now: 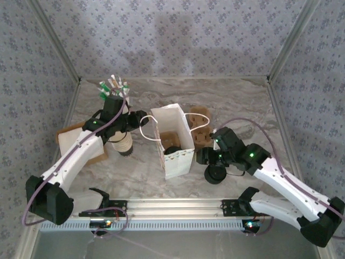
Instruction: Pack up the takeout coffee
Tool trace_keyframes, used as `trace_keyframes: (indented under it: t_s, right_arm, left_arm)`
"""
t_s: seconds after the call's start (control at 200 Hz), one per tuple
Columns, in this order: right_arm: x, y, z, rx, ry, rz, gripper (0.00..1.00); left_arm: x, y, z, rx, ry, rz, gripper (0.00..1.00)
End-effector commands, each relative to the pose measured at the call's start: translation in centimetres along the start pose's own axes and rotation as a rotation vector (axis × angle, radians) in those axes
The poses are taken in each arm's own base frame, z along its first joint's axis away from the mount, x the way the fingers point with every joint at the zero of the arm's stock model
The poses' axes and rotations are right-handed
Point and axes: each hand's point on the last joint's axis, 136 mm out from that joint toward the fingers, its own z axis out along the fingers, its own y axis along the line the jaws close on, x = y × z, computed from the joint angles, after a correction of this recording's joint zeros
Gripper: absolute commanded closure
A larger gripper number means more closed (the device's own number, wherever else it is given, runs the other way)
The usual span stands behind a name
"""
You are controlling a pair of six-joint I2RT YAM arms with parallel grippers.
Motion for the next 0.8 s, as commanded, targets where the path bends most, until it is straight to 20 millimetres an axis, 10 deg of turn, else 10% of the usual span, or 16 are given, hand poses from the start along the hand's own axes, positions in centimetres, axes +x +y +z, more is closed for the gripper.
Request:
trace_keyframes:
  t_s: [0.0, 0.39, 0.794]
  right_arm:
    - [-1.1, -2.4, -3.2, 0.103, -0.098, -0.004, 0.39]
    - [-8.6, -2.3, -9.3, 0.005, -0.310, 0.021, 0.18]
    - [-21.3, 1.4, -9.9, -0.191, -0.407, -0.001, 0.00]
  left_arm:
    - [-1.1, -1.0, -3.2, 0.009, -0.059, 0.026, 0.41]
    - [-5.3, 1.2, -8.7, -0.130, -0.182, 0.052, 0.01]
    - [-13.5, 8.3, -10.6, -0.304, -0.311, -0.070, 0.02]
